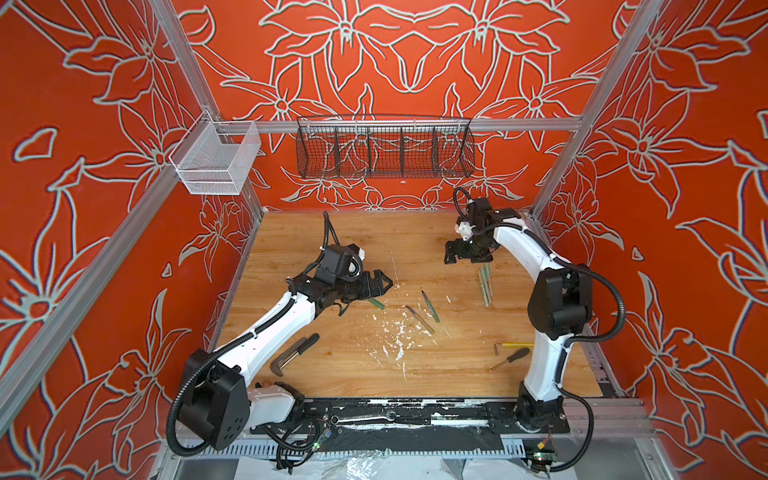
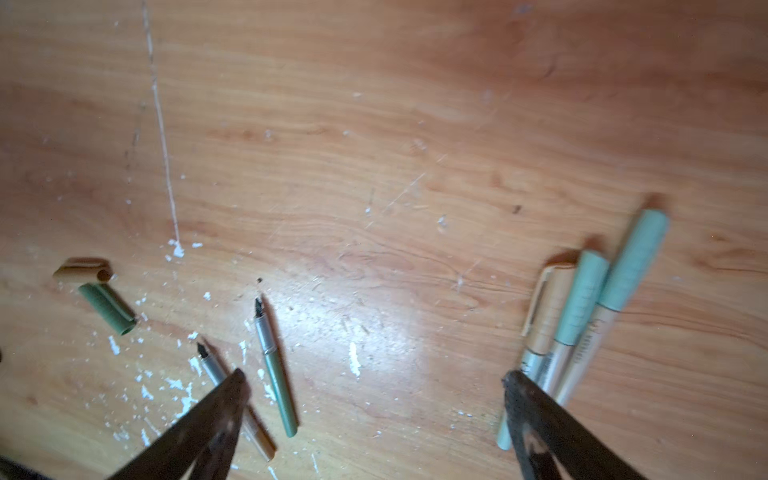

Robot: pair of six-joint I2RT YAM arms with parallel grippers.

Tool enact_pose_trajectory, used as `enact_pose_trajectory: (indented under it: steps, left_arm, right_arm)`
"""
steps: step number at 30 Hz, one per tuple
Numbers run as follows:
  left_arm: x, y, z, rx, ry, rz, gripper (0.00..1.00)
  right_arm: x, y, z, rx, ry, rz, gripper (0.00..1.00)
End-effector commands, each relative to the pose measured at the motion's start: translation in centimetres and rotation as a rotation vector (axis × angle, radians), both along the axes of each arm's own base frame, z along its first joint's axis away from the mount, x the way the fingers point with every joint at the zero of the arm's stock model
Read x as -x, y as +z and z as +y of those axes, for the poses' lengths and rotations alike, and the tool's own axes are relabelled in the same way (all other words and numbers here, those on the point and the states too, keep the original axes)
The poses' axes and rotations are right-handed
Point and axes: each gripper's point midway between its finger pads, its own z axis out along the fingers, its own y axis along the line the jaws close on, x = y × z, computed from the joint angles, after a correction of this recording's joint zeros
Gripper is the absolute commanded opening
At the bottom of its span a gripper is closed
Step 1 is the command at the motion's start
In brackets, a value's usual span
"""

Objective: Insert the pens into the pen caps
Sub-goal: 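Move the right gripper to a green-banded pen and grasp it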

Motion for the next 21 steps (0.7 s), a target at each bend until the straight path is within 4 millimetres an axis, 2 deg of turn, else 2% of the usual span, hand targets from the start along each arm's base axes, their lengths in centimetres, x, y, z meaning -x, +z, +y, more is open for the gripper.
enact_pose_trajectory:
  steps: [1, 5, 11, 15, 21]
  left_arm:
    - [0.5, -0.3, 0.3, -0.010, 0.002, -0.027, 0.97]
    - [0.8, -0.6, 0.5, -0.021, -0.002, -0.048, 0.97]
    - [1.5, -2.4, 1.7, -0.091, 0.009, -0.022, 0.97]
    - [2.1, -2.5, 1.6, -0.063, -0.003, -0.040, 0.97]
    - [3.5, -1.4, 1.9, -0.046, -0.024, -0.086, 0.97]
  right_arm:
    - [2.2, -0.6, 2.9, -0.047, 0.083, 0.034, 0.97]
    - [4.1, -2.5, 4.6, 0.010, 0.102, 0.124, 0.96]
    - [5.6, -4.3, 6.8, 0.067, 0.125, 0.173, 0.82]
    - [6.4, -6.2, 6.7, 0.116, 0.117, 0.256, 0.67]
    - [6.5, -7.8, 6.9, 0.140, 0.094, 0.293, 0.61]
